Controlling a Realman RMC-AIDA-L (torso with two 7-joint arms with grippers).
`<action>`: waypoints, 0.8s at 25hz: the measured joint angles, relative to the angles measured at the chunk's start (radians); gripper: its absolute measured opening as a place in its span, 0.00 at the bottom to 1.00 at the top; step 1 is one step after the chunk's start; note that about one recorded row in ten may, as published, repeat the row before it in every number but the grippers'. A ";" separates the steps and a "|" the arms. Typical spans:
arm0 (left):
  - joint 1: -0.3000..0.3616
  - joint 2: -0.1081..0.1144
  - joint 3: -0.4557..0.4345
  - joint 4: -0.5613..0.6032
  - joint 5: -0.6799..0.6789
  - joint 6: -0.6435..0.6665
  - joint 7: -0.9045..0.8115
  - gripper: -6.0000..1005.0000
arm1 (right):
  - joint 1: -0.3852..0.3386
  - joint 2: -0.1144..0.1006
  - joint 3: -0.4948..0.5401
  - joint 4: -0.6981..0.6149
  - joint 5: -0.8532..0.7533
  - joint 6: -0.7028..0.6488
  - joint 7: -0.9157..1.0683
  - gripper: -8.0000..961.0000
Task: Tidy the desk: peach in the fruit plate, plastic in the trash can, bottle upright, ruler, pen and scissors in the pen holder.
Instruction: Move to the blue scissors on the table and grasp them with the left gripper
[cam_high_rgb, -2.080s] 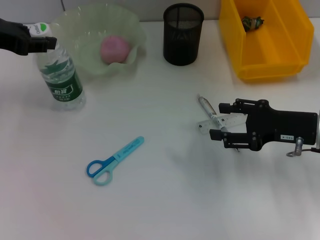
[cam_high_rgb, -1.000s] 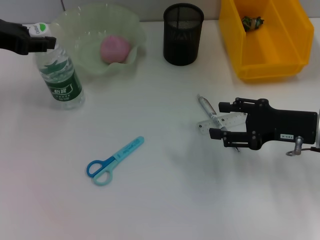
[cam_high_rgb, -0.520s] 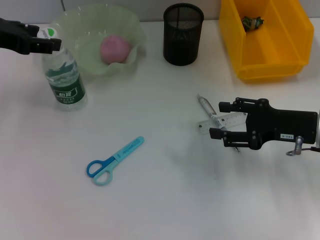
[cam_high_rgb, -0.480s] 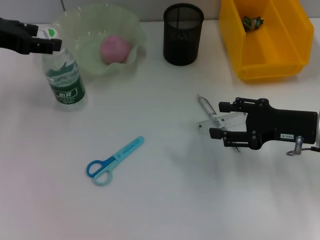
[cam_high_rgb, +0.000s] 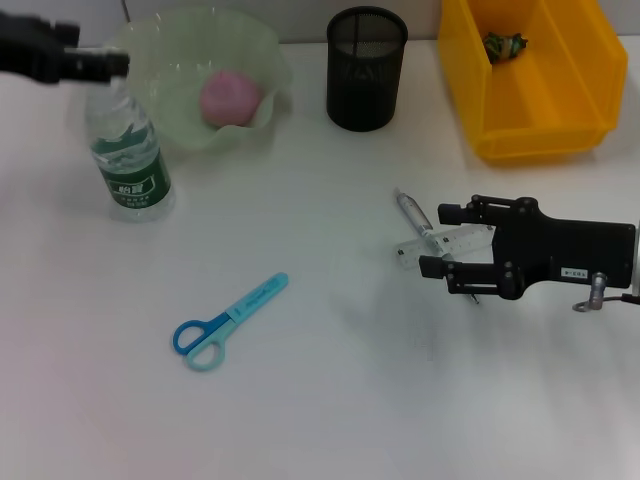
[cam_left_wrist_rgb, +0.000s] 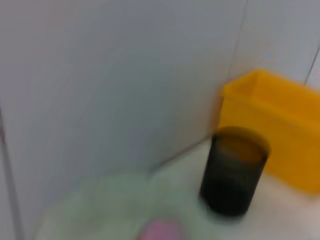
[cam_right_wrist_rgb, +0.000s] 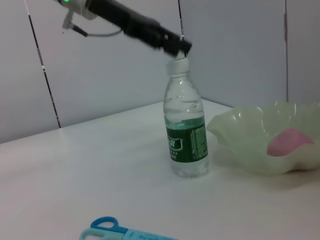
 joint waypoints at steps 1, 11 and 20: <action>0.000 0.000 0.000 0.000 0.000 0.000 0.000 0.82 | 0.000 0.000 0.000 0.000 0.000 0.000 0.000 0.79; 0.075 0.023 -0.119 -0.093 -0.578 0.333 0.244 0.82 | 0.004 0.000 0.000 0.000 0.000 0.000 0.001 0.79; 0.094 0.005 -0.006 -0.371 -0.588 0.469 0.497 0.81 | 0.015 -0.003 0.000 0.001 0.000 0.000 0.003 0.79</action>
